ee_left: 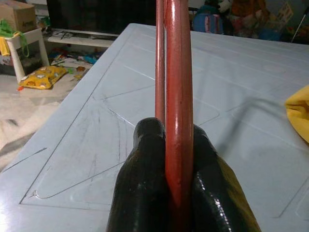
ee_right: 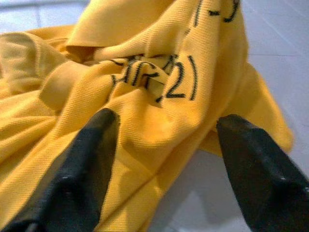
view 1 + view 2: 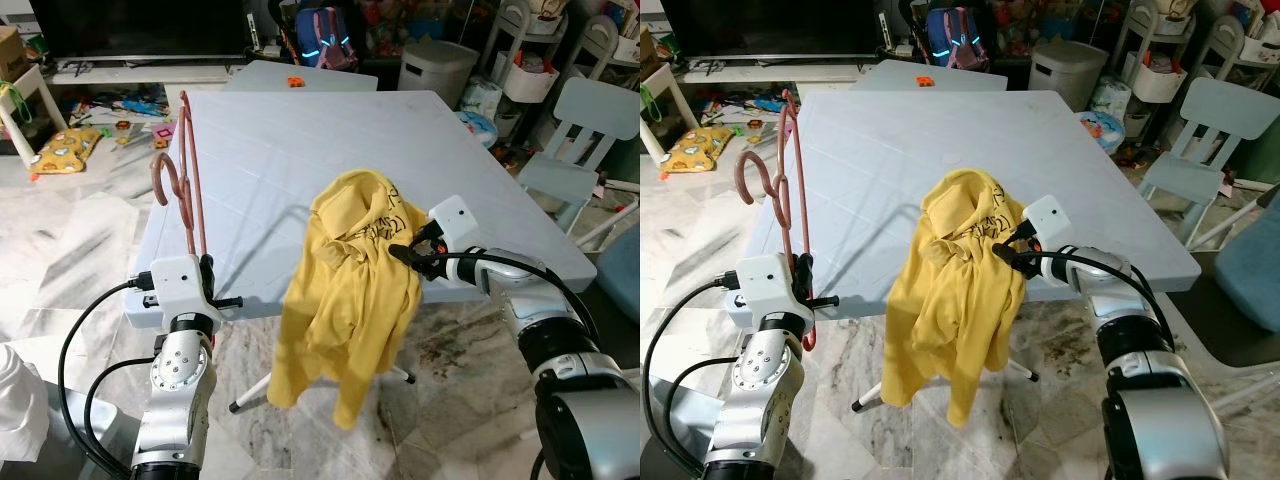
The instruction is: Hang hanger
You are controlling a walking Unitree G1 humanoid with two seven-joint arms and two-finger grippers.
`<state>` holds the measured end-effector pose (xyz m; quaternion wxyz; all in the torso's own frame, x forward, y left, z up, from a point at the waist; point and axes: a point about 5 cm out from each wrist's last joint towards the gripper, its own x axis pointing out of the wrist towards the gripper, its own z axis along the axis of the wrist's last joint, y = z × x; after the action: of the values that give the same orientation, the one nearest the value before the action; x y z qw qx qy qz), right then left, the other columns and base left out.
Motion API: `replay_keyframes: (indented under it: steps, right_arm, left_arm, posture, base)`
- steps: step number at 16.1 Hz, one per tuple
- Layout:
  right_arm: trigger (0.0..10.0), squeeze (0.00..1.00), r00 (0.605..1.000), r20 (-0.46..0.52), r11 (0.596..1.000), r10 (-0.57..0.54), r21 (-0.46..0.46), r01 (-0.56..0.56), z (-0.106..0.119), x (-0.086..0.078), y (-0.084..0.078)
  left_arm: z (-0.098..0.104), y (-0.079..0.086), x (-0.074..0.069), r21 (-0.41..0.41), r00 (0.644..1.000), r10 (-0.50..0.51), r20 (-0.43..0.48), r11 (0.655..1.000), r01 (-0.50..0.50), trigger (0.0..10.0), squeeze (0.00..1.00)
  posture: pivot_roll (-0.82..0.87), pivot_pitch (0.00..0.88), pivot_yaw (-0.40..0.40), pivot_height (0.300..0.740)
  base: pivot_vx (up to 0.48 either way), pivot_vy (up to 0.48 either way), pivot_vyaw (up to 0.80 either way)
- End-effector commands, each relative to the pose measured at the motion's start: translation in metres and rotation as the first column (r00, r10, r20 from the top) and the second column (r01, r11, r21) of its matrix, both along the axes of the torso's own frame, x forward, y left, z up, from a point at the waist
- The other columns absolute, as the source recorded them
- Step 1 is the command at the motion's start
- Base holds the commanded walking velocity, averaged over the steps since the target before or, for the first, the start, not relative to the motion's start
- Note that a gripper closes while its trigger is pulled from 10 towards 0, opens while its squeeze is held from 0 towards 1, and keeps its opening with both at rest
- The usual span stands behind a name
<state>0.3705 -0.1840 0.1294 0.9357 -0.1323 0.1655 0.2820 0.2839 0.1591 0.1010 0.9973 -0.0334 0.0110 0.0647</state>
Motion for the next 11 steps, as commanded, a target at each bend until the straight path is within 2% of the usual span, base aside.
replay_keyframes:
  steps: [1,3,6,9,11]
  right_arm:
    - [10.0,1.00,0.999,-0.034,0.999,0.032,0.032,-0.031,0.001,-0.004,-0.002]
    - [10.0,1.00,0.993,-0.079,0.993,0.090,0.090,-0.082,0.000,-0.010,0.001]
    - [10.0,1.00,0.980,-0.138,0.985,0.142,0.118,-0.126,-0.008,-0.020,0.005]
    - [10.0,1.00,0.974,-0.179,0.986,0.141,0.109,-0.123,-0.023,-0.031,0.020]
    - [10.0,1.00,0.984,-0.157,0.996,0.087,0.036,-0.082,-0.033,-0.033,0.032]
  left_arm:
    - [0.001,-0.002,0.002,0.003,1.000,-0.019,0.002,1.000,0.019,10.0,0.00]
    - [0.000,0.000,0.001,0.005,1.000,-0.016,0.000,1.000,0.016,10.0,0.00]
    - [0.000,0.000,0.001,0.002,1.000,-0.013,-0.002,1.000,0.013,10.0,0.00]
    - [0.000,-0.001,0.001,-0.001,1.000,-0.018,-0.004,1.000,0.018,10.0,0.00]
    - [0.000,-0.001,0.000,-0.002,1.000,-0.021,-0.006,1.000,0.021,10.0,0.00]
  posture:
    - [-0.08,0.000,-0.033,0.740]
    - [-0.08,0.000,-0.034,0.740]
    - [-0.08,0.000,-0.030,0.740]
    - [-0.08,0.000,-0.025,0.740]
    - [-0.08,0.000,-0.025,0.740]
  base:
    - [0.000,0.000,0.00]
    - [0.000,0.000,0.00]
    - [0.000,0.000,0.00]
    - [0.000,0.000,0.00]
    - [0.000,0.000,0.00]
